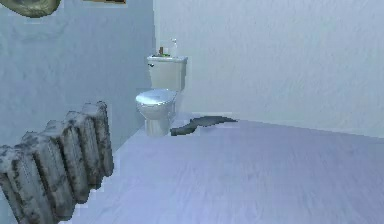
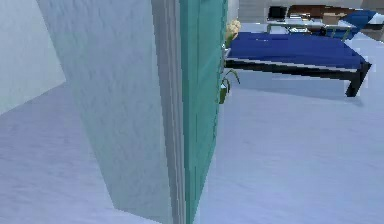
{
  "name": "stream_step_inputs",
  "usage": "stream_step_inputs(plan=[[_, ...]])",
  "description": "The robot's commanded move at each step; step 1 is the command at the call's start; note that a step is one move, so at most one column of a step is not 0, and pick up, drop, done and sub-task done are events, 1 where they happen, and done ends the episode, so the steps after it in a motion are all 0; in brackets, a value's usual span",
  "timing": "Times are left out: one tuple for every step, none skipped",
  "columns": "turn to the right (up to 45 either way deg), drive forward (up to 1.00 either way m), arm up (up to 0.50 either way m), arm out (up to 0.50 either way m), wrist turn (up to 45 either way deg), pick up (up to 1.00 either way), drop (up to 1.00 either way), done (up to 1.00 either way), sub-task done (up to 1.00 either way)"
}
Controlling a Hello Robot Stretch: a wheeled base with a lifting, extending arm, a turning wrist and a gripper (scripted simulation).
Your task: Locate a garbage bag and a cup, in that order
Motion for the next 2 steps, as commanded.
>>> stream_step_inputs(plan=[[9.0, 0.00, 0.00, 0.00, 0.0, 0.00, 0.00, 0.00, 0.00], [0.0, 0.40, 0.00, 0.00, 0.0, 0.00, 0.00, 0.00, 0.00]])
